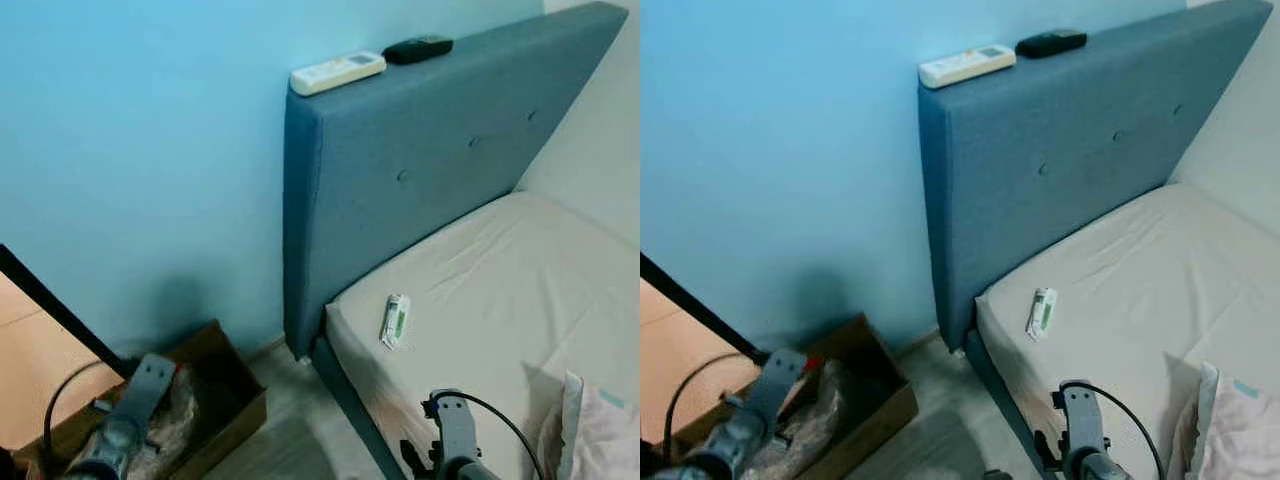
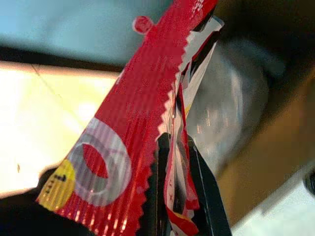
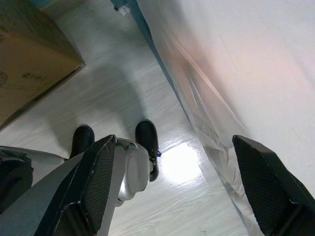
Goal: Clean up the room
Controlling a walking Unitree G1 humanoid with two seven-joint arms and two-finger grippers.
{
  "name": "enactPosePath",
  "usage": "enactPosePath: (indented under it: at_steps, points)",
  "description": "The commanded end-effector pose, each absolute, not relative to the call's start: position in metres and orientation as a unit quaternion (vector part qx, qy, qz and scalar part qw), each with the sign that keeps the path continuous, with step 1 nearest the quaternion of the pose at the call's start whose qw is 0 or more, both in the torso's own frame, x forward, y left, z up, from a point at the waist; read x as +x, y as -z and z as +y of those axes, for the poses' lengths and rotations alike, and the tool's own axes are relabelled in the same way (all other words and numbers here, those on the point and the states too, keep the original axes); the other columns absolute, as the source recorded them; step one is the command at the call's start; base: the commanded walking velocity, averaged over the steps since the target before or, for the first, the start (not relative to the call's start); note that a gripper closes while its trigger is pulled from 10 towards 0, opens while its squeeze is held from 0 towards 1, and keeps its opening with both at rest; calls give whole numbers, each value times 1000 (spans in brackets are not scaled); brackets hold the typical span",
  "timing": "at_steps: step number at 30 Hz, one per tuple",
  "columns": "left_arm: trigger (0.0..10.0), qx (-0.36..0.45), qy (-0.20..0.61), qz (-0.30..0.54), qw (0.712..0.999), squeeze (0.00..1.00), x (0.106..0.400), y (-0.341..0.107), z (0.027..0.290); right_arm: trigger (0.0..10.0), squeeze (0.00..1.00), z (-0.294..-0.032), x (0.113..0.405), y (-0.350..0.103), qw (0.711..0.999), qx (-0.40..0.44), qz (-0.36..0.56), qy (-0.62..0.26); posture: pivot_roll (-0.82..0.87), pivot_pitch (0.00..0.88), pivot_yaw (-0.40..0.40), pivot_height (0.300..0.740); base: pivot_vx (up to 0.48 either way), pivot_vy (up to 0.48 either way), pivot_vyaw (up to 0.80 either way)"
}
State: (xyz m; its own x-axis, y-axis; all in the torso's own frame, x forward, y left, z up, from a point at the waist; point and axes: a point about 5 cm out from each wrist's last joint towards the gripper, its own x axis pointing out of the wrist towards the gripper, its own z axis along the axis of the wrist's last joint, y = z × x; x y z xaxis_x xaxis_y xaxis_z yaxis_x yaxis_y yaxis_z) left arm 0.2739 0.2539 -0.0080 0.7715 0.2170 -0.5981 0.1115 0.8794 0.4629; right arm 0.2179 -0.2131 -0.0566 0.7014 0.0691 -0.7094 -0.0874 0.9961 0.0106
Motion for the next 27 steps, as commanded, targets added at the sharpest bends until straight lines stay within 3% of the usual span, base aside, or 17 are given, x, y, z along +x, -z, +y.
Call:
enactPosePath:
  at_steps: [1, 2, 3, 4, 15, 27]
  points:
    - [10000, 249, -25, 349, 903, 0, 267, 13, 257, 10000, 0, -216, 208, 62, 916, -24, 398, -45, -215, 273, -71, 740, 0, 0, 0]
    - [10000, 250, -22, 348, 903, 290, 268, 12, 256, 10000, 0, -215, 207, 62, 915, -26, 399, -47, -216, 272, -70, 740, 0, 0, 0]
    - [10000, 251, -20, 347, 903, 290, 269, 12, 255, 10000, 0, -215, 207, 63, 915, -28, 399, -48, -216, 272, -70, 740, 0, 0, 0]
    - [10000, 254, -16, 347, 903, 1000, 269, 12, 255, 10000, 0, -215, 207, 63, 915, -29, 399, -48, -220, 269, -67, 740, 0, 0, 0]
    - [10000, 263, -14, 355, 897, 1000, 264, 15, 257, 10000, 0, -216, 210, 61, 917, -29, 395, -43, -225, 259, -64, 740, 0, 0, 0]
    - [10000, 237, -40, 343, 908, 1000, 266, 13, 260, 10000, 0, -214, 237, 45, 927, -33, 371, -35, -191, 181, -52, 740, 0, 0, 0]
